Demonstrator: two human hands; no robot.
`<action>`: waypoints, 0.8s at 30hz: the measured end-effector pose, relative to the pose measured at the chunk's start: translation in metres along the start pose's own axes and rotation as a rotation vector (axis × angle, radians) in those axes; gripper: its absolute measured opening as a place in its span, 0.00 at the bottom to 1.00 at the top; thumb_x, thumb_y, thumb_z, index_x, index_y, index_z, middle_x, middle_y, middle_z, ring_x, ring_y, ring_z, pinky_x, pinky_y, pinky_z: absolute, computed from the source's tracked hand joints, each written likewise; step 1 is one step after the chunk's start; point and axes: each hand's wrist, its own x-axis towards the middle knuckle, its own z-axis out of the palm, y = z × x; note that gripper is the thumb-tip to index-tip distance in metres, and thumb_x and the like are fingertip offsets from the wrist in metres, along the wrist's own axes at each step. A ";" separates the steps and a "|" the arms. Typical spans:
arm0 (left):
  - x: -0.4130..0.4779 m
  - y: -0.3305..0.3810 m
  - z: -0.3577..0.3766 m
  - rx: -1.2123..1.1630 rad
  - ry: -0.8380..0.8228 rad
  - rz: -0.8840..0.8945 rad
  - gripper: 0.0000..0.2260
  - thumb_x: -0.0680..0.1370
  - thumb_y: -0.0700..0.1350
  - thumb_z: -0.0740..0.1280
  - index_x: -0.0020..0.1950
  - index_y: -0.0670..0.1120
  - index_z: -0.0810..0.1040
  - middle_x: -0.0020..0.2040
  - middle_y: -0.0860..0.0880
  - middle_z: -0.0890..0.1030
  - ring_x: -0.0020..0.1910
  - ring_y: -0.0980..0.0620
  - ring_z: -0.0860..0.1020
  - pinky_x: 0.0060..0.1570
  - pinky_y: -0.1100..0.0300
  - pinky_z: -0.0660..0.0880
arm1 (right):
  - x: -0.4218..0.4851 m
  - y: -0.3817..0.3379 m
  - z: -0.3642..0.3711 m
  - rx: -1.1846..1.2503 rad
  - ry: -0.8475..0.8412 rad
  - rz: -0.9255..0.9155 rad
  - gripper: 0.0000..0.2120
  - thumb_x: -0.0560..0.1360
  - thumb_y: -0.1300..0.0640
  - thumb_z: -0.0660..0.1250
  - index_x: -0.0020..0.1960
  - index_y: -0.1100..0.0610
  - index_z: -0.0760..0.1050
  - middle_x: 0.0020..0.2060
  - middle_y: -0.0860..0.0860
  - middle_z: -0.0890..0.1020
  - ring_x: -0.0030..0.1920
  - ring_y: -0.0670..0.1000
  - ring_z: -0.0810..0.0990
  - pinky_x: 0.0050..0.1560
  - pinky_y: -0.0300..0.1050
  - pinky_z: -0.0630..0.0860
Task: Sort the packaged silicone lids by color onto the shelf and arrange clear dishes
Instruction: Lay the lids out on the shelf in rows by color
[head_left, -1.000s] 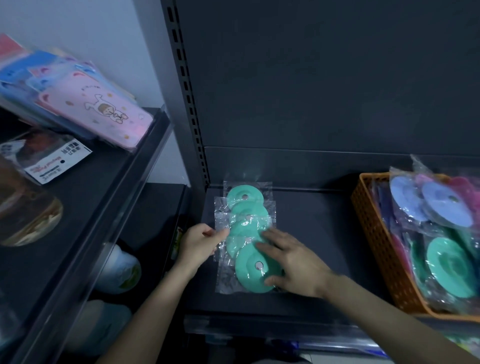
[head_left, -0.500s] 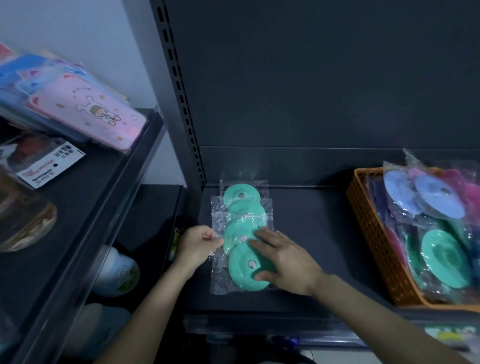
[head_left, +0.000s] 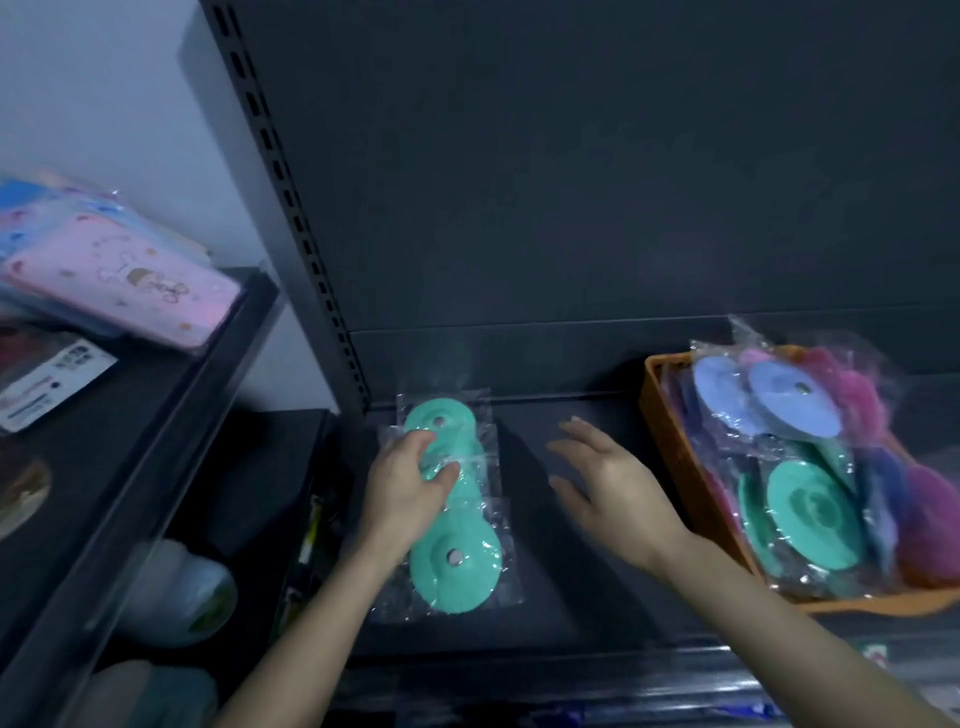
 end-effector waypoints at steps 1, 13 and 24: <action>0.001 0.012 0.010 -0.016 -0.014 0.020 0.18 0.73 0.44 0.72 0.62 0.43 0.76 0.57 0.47 0.77 0.57 0.48 0.77 0.58 0.58 0.72 | -0.002 0.007 -0.011 -0.011 0.017 0.017 0.19 0.77 0.54 0.63 0.67 0.56 0.71 0.72 0.52 0.66 0.73 0.49 0.62 0.67 0.41 0.64; -0.027 0.172 0.135 -0.301 -0.333 0.038 0.20 0.74 0.50 0.70 0.65 0.51 0.71 0.59 0.59 0.76 0.60 0.57 0.75 0.60 0.61 0.70 | -0.051 0.112 -0.110 -0.064 0.316 0.038 0.12 0.69 0.62 0.64 0.51 0.61 0.80 0.58 0.58 0.80 0.52 0.60 0.82 0.40 0.50 0.81; -0.047 0.221 0.204 -0.507 -0.312 -0.068 0.23 0.74 0.43 0.69 0.67 0.55 0.68 0.57 0.57 0.79 0.55 0.59 0.78 0.60 0.53 0.75 | -0.092 0.218 -0.148 -0.188 0.407 0.295 0.31 0.71 0.59 0.68 0.72 0.51 0.63 0.67 0.63 0.69 0.62 0.67 0.69 0.60 0.58 0.72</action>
